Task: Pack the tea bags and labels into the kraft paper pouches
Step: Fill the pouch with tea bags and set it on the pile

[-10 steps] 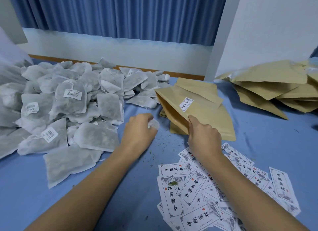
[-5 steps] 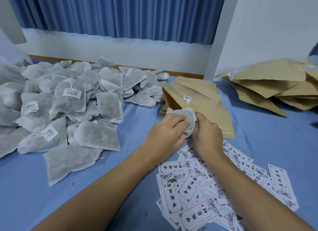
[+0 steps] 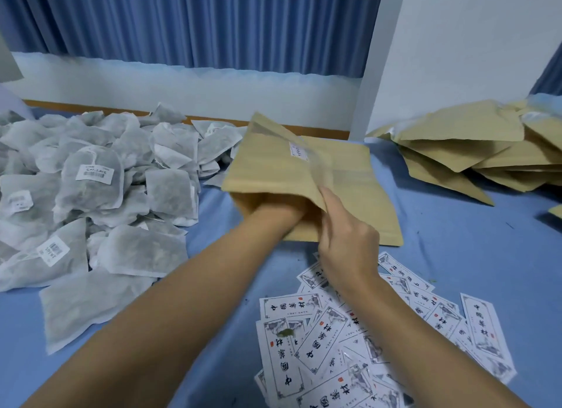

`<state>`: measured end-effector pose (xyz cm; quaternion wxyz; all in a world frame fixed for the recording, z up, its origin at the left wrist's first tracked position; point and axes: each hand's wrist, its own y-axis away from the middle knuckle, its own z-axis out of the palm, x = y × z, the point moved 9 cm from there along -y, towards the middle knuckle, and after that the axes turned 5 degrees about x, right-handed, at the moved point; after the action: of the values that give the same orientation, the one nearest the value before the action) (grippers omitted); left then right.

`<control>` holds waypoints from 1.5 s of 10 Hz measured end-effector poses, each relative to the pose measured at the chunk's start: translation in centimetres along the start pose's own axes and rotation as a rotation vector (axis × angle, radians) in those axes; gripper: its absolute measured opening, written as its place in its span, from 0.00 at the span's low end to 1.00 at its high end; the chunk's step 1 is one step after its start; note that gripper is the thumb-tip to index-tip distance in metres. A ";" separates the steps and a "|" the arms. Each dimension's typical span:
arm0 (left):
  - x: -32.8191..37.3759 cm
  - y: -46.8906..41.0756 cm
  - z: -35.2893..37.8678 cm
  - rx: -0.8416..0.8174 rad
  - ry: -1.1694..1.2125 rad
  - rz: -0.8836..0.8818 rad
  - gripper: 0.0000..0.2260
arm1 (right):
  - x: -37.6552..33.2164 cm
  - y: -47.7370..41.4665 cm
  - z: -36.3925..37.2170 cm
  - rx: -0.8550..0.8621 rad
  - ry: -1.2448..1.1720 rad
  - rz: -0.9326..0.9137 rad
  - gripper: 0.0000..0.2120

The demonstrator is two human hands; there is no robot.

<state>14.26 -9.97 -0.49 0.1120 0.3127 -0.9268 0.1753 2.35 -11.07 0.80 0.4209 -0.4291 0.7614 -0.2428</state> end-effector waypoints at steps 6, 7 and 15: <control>-7.2 2.3 -7.2 0.814 0.359 0.206 0.11 | 4.1 -3.0 2.7 -0.208 0.699 0.018 0.37; -12.4 -2.2 -3.7 0.500 0.204 -0.054 0.13 | 5.2 -2.9 3.4 -0.263 0.718 0.053 0.37; -14.8 -1.3 -0.7 0.463 0.402 -0.224 0.05 | 6.9 -2.3 4.3 -0.275 0.739 0.036 0.34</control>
<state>26.70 -2.66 -4.25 0.2373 0.3893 -0.7815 0.4260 5.08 -18.22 -2.82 0.0613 -0.3516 0.8945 -0.2691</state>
